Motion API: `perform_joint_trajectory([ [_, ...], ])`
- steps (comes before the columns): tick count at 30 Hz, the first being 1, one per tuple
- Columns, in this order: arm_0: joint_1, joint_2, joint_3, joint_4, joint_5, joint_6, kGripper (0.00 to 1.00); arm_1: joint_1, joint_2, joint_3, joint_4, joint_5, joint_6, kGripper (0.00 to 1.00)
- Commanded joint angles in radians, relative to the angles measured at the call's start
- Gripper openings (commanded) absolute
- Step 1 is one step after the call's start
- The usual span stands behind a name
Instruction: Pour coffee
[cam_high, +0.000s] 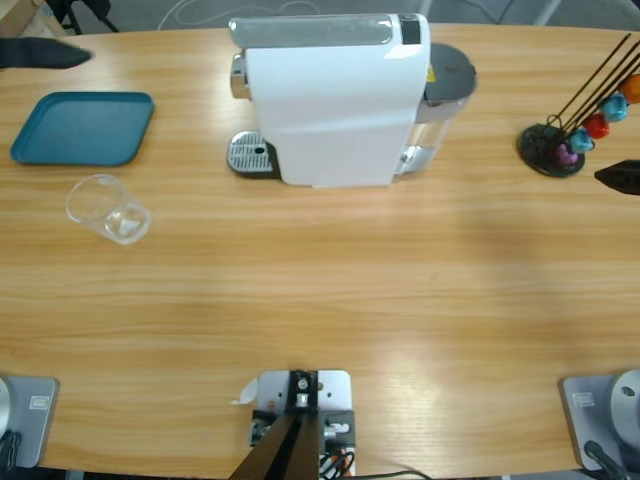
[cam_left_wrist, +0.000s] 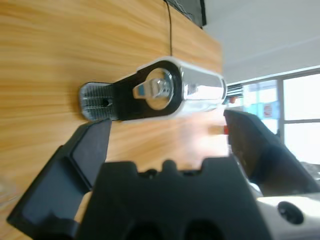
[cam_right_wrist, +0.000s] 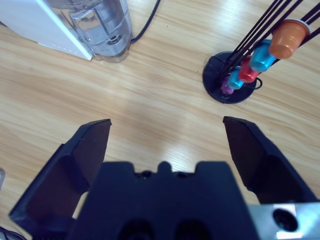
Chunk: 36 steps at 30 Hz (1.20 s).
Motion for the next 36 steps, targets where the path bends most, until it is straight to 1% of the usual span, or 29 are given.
perform_joint_trajectory([
  [1, -0.021, 0.287, -0.112, -0.099, -0.175, -0.041, 0.996, 0.009, -0.023, 0.049, -0.020, -0.005, -0.009, 1.000],
  [6, -0.051, 0.379, -0.166, -0.115, -0.199, -0.031, 0.994, 0.009, -0.020, 0.049, -0.021, -0.007, -0.009, 1.000],
  [7, -0.058, 0.397, -0.173, -0.126, -0.216, -0.032, 0.974, 0.009, -0.020, 0.050, -0.024, -0.007, -0.009, 1.000],
  [8, -0.067, 0.408, -0.179, -0.133, -0.230, -0.032, 0.903, 0.009, -0.018, 0.054, -0.031, -0.007, -0.009, 1.000],
  [9, -0.081, 0.412, -0.183, -0.136, -0.232, -0.031, 0.808, 0.009, -0.015, 0.055, -0.034, -0.007, -0.009, 1.000],
  [10, -0.090, 0.414, -0.183, -0.136, -0.234, -0.031, 0.761, 0.009, -0.014, 0.055, -0.034, -0.007, -0.009, 1.000],
  [13, -0.096, 0.412, -0.181, -0.136, -0.248, -0.031, 0.724, 0.009, -0.014, 0.055, -0.035, -0.006, -0.009, 1.000],
  [14, -0.096, 0.412, -0.179, -0.135, -0.248, -0.031, 0.685, 0.009, -0.013, 0.055, -0.034, -0.006, -0.009, 1.000],
  [15, -0.095, 0.414, -0.178, -0.135, -0.248, -0.030, 0.604, 0.009, -0.011, 0.055, -0.035, -0.006, -0.009, 1.000],
  [18, -0.094, 0.410, -0.185, -0.136, -0.246, -0.019, 0.589, 0.009, -0.009, 0.053, -0.034, -0.006, -0.009, 1.000],
  [20, -0.092, 0.402, -0.189, -0.136, -0.245, -0.019, 0.512, 0.009, -0.010, 0.054, -0.035, -0.006, -0.009, 1.000],
  [22, -0.089, 0.396, -0.187, -0.134, -0.247, -0.019, 0.486, 0.009, -0.010, 0.058, -0.042, -0.006, -0.009, 1.000],
  [23, -0.088, 0.393, -0.184, -0.135, -0.247, -0.019, 0.404, 0.009, -0.009, 0.060, -0.045, -0.006, -0.009, 1.000],
  [24, -0.089, 0.392, -0.182, -0.135, -0.247, -0.019, 0.300, 0.009, -0.009, 0.060, -0.046, -0.006, -0.009, 1.000],
  [25, -0.090, 0.392, -0.179, -0.135, -0.249, -0.021, 0.235, 0.009, -0.009, 0.060, -0.047, -0.006, -0.009, 1.000],
  [26, -0.090, 0.393, -0.177, -0.134, -0.256, -0.023, 0.230, 0.009, -0.008, 0.061, -0.047, -0.006, -0.009, 1.000],
  [28, -0.091, 0.397, -0.171, -0.134, -0.279, -0.025, 0.049, 0.009, -0.007, 0.061, -0.049, -0.006, -0.009, 1.000],
  [29, -0.090, 0.397, -0.165, -0.134, -0.284, -0.025, 0.003, 0.009, -0.005, 0.063, -0.053, -0.006, -0.009, 1.000],
  [36, -0.087, 0.402, -0.169, -0.134, -0.302, 0.003, 0.000, 0.009, -0.001, 0.065, -0.057, -0.006, -0.009, 1.000],
])
